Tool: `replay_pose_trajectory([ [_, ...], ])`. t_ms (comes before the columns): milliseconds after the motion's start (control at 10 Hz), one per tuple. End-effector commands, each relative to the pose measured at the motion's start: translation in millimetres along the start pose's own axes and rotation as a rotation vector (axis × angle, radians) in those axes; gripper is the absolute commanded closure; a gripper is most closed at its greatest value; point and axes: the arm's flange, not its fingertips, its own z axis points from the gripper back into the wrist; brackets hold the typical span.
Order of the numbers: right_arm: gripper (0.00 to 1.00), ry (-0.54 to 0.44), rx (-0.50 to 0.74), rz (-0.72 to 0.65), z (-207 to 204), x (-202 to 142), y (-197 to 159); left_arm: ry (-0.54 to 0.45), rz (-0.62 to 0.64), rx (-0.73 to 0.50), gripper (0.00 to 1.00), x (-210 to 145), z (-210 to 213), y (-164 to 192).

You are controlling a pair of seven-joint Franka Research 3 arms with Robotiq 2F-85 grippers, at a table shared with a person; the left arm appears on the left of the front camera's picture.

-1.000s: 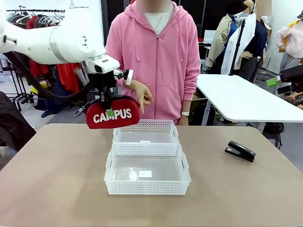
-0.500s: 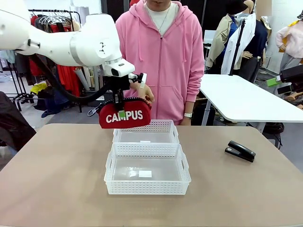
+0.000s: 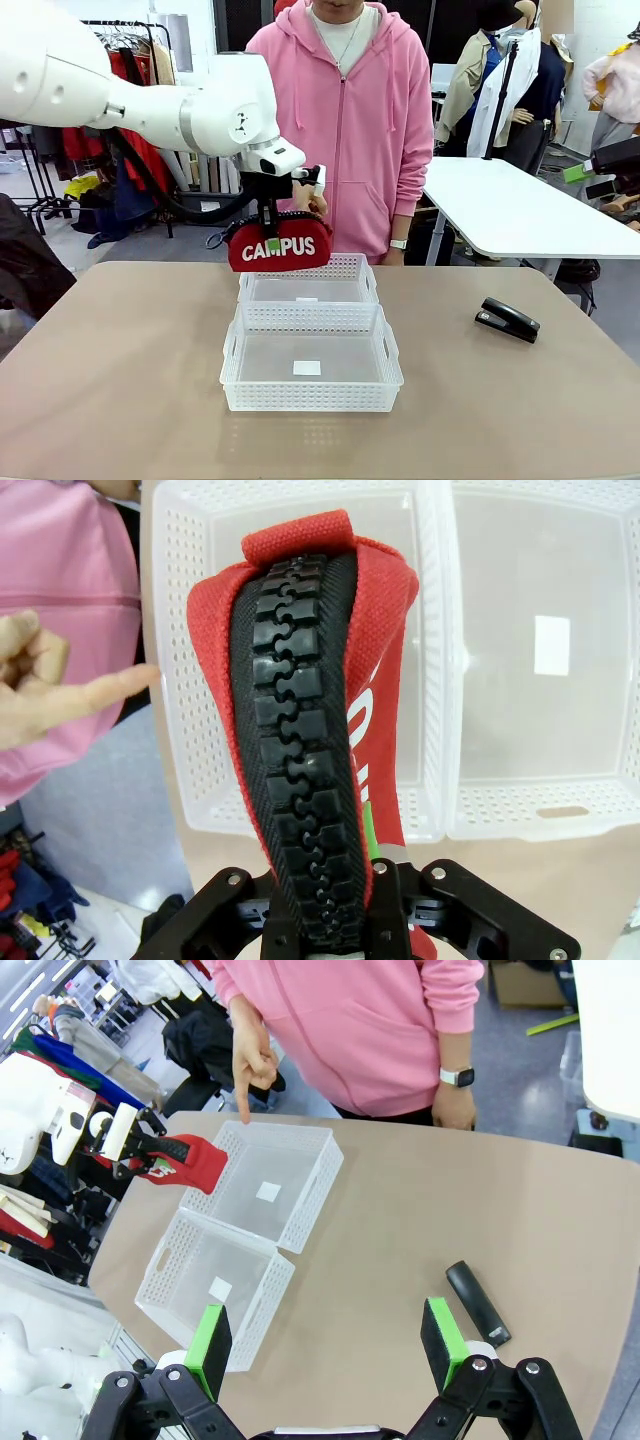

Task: Distribute items into two baskets.
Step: Place the picked Pencil pouch into the Organizing basket as instructed by the person.

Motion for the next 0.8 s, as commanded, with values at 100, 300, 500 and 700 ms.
replay_pose_trajectory([
  [100, 0.00, -0.012, 0.016, 0.003, 0.3, 1.5, 0.1, 0.003, -0.010, 0.036, 1.00, 20.1, -17.0, 4.9],
  [300, 0.00, -0.012, 0.016, 0.003, 0.3, 1.5, 0.1, 0.004, -0.006, 0.054, 1.00, 25.3, -32.8, 5.3],
  [500, 0.00, -0.012, 0.016, 0.003, 0.3, 1.5, 0.1, -0.009, -0.007, 0.070, 1.00, 27.8, -41.1, 7.6],
  [700, 0.00, -0.012, 0.016, 0.003, 0.3, 1.5, 0.1, -0.010, -0.007, 0.074, 1.00, 28.0, -51.3, 7.7],
])
